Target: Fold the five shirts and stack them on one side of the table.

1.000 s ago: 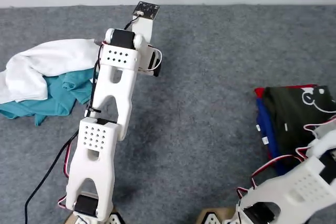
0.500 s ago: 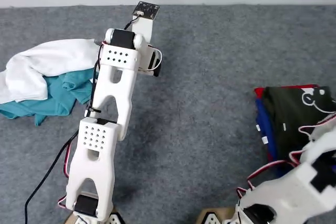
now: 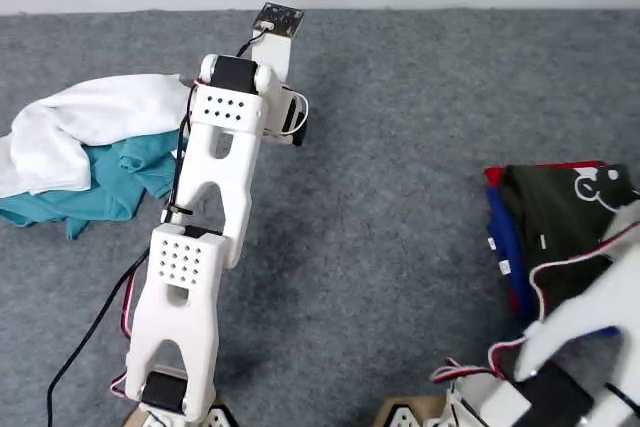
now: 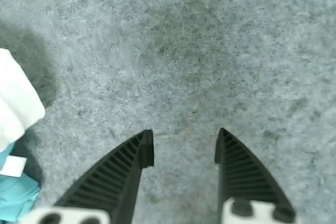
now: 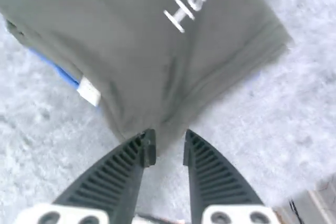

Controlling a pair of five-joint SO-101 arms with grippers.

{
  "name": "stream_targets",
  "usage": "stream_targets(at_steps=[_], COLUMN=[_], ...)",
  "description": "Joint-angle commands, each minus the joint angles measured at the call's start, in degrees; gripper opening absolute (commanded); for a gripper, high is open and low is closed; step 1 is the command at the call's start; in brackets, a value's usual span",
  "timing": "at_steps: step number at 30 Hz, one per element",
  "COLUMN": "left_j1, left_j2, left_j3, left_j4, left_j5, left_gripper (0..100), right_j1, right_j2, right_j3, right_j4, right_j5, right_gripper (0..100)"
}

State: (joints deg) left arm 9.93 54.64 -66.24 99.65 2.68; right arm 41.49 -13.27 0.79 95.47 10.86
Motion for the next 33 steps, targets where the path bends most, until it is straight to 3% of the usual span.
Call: stream_targets(at_steps=[1, 6, 20, 23, 27, 30, 33], left_j1=[0.62, 0.53, 0.53, 0.53, 0.53, 0.53, 0.53], left_j2=[-4.04, -4.13, -4.13, -4.13, -4.13, -4.13, -4.13], left_j3=[1.19, 2.95, 2.95, 2.95, 2.95, 2.95, 2.95], left_j4=[1.05, 1.05, 1.05, 1.05, 1.05, 1.05, 1.05], left_j5=[-0.18, -0.26, -0.26, -0.26, -0.26, -0.26, -0.26], left_gripper=[20, 20, 20, 20, 20, 20, 20], right_j1=[-6.29, -11.91, -23.16, -23.16, -23.25, -22.9, -19.65], right_j2=[0.22, 3.47, 11.03, 9.19, 0.57, -10.33, -21.32], right_j3=[6.07, 13.89, 21.98, 21.27, 16.44, 10.37, 7.38], right_j4=[-11.82, -24.48, -37.76, -36.62, -25.71, -15.87, -13.85], right_j5=[-4.84, -8.18, -8.44, -8.09, -7.65, -2.73, 0.18], right_gripper=[9.7, 9.7, 9.7, 9.7, 10.0, 10.0, 10.0])
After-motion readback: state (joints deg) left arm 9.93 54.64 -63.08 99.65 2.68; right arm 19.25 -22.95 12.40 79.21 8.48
